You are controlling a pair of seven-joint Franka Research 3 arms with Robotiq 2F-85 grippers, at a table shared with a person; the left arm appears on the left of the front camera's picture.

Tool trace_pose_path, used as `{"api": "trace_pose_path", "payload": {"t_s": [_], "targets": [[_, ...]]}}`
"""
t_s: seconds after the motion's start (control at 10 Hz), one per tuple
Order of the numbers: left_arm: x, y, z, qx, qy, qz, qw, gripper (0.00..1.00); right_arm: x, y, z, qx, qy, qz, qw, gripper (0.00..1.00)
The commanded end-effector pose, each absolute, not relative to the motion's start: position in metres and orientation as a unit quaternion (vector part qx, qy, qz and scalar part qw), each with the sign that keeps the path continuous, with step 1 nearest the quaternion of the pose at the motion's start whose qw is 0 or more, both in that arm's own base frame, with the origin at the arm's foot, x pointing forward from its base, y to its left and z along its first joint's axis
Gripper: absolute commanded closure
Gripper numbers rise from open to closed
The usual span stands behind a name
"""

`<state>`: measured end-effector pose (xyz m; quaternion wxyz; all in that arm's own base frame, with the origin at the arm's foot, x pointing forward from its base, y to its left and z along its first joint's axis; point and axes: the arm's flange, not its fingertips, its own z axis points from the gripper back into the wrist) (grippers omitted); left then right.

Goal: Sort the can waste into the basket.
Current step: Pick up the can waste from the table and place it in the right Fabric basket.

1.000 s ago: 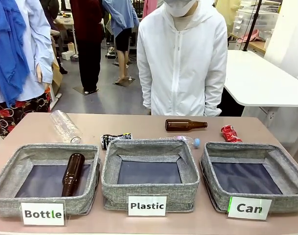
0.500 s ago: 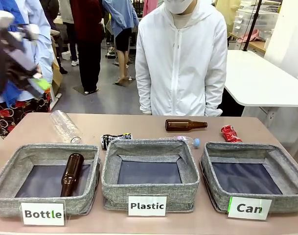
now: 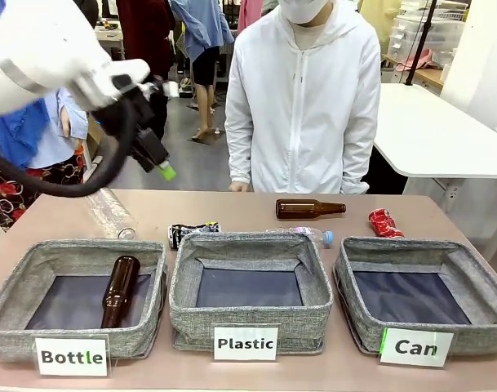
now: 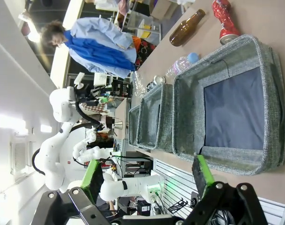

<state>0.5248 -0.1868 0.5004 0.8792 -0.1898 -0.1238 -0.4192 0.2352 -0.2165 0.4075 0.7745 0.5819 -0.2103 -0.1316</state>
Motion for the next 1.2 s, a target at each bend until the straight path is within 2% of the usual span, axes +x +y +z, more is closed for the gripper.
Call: {"api": "trace_pose_path", "payload": {"t_s": [0.0, 0.1, 0.4, 0.5, 0.7, 1.1], "targets": [[0.531, -0.182, 0.488, -0.215, -0.143, -0.43, 0.865, 0.0, 0.237, -0.219, 0.409, 0.587, -0.226, -0.123, 0.768, 0.0], [0.525, -0.187, 0.5, -0.19, -0.124, -0.419, 0.879, 0.0, 0.237, -0.219, 0.409, 0.587, -0.226, -0.123, 0.768, 0.0], [0.531, -0.196, 0.487, -0.192, -0.13, -0.425, 0.875, 0.0, 0.237, -0.219, 0.409, 0.587, -0.226, -0.123, 0.768, 0.0], [0.555, -0.213, 0.482, -0.16, -0.112, -0.541, 0.818, 0.0, 0.237, -0.219, 0.409, 0.587, -0.226, -0.123, 0.768, 0.0], [0.591, -0.229, 0.465, -0.137, -0.101, -0.637, 0.751, 0.0, 0.237, -0.219, 0.409, 0.587, -0.226, -0.123, 0.768, 0.0], [0.593, -0.246, 0.44, -0.089, -0.115, -0.762, 0.631, 0.0, 0.237, -0.219, 0.409, 0.587, -0.226, -0.123, 0.768, 0.0]]}}
